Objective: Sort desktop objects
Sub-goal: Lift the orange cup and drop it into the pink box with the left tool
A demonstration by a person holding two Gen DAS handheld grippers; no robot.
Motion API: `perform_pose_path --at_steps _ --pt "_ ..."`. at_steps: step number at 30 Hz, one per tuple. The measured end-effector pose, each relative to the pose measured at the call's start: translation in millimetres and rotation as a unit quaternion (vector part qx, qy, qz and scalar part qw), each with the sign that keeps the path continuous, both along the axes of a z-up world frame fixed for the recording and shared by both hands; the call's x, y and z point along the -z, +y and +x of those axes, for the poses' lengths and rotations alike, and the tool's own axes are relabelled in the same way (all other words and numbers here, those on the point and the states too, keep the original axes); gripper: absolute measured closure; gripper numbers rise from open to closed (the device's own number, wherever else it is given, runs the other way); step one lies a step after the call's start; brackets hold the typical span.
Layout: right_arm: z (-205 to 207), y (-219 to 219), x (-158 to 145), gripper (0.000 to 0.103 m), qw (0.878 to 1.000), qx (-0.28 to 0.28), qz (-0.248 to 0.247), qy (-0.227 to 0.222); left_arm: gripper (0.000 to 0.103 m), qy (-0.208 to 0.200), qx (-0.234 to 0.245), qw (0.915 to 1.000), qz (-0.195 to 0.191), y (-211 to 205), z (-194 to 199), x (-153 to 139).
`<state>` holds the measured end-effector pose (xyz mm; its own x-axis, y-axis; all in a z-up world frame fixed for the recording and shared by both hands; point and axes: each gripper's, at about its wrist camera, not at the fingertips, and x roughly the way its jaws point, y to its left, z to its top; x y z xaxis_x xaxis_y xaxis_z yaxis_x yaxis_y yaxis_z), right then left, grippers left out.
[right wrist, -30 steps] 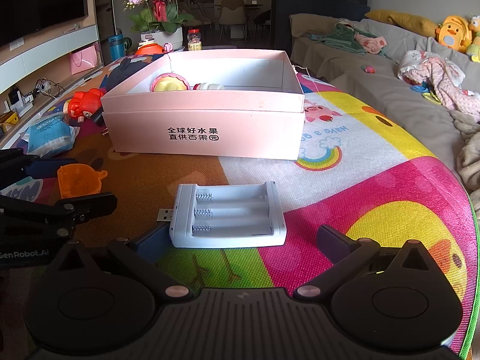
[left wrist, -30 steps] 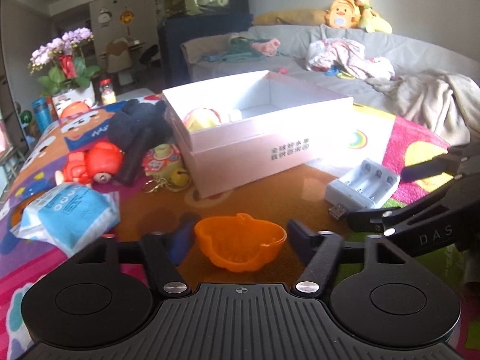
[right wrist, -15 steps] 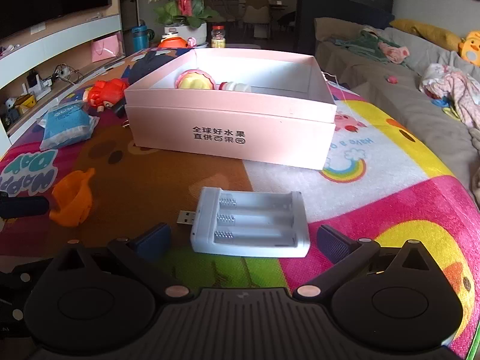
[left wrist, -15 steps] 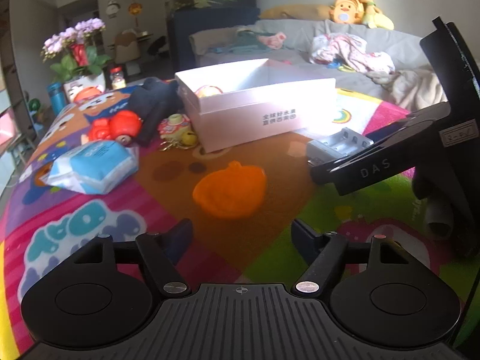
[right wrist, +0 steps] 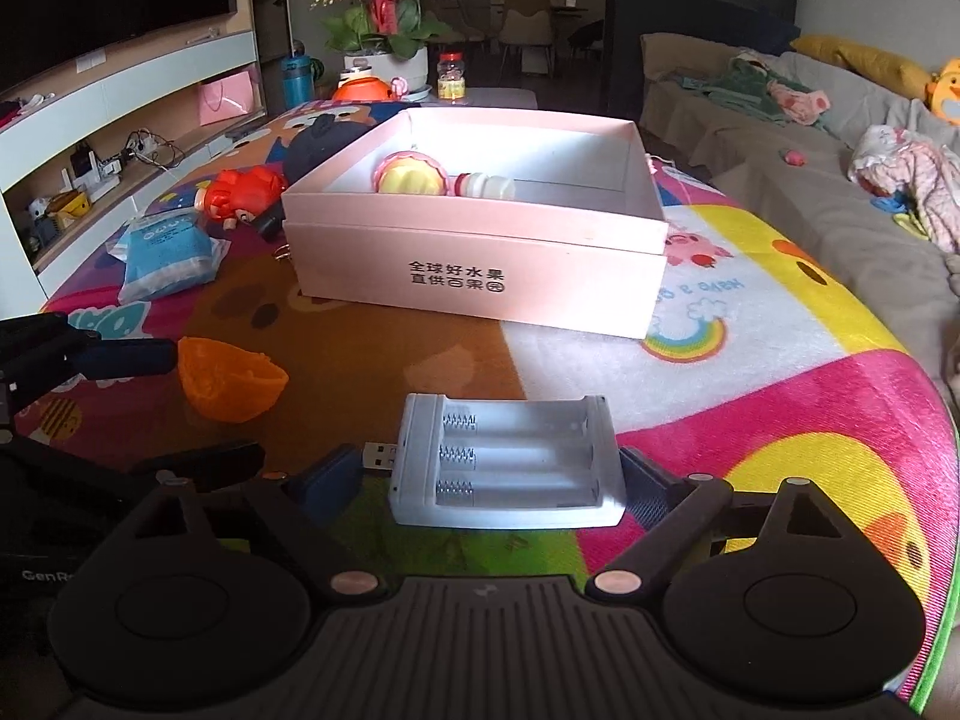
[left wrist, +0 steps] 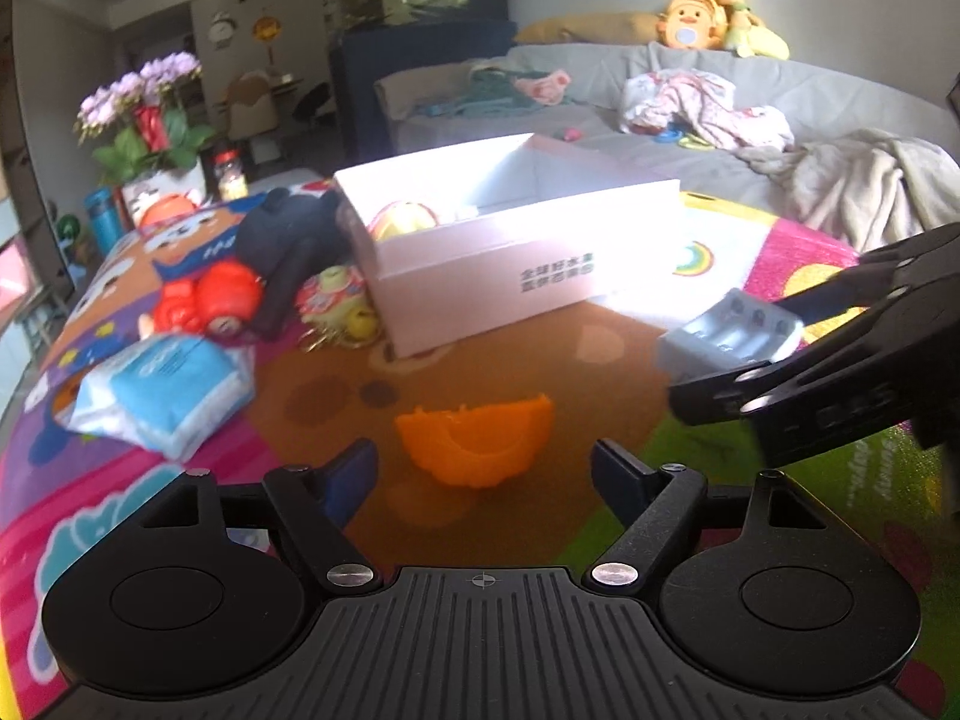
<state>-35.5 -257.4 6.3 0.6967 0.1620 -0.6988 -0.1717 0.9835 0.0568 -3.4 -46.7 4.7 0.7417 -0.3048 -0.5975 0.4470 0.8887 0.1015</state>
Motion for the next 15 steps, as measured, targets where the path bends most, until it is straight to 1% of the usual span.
perform_pose_path --at_steps 2,4,5,6,7,9,12,15 --pt "-8 -9 -6 0.012 1.000 0.004 0.007 0.002 0.020 0.001 -0.003 1.0000 0.000 -5 4 1" --pt "-18 -13 -12 0.012 1.000 0.008 -0.004 -0.009 0.021 0.006 -0.010 0.9999 -0.003 -8 8 2" --pt "-24 -16 -16 0.012 1.000 0.008 -0.008 -0.015 0.024 0.008 -0.014 0.9999 -0.002 -9 9 2" --pt "-30 -19 -20 0.012 1.000 0.008 -0.009 -0.019 0.036 0.010 -0.019 0.9998 -0.001 -9 10 3" --pt "-35 -21 -25 0.012 1.000 0.006 -0.009 -0.023 0.040 0.015 -0.021 0.9997 0.001 -9 10 3" --pt "-46 -25 -36 0.012 0.999 0.000 -0.010 -0.034 0.041 0.013 -0.019 0.9997 -0.001 -7 4 -1" --pt "-63 -28 -53 0.012 0.998 -0.009 -0.015 -0.061 0.041 -0.014 -0.001 0.9999 -0.001 -5 -16 -17" --pt "-80 -30 -75 0.012 0.995 -0.011 -0.016 -0.101 0.041 -0.055 0.007 0.9984 -0.010 -5 -32 -43"
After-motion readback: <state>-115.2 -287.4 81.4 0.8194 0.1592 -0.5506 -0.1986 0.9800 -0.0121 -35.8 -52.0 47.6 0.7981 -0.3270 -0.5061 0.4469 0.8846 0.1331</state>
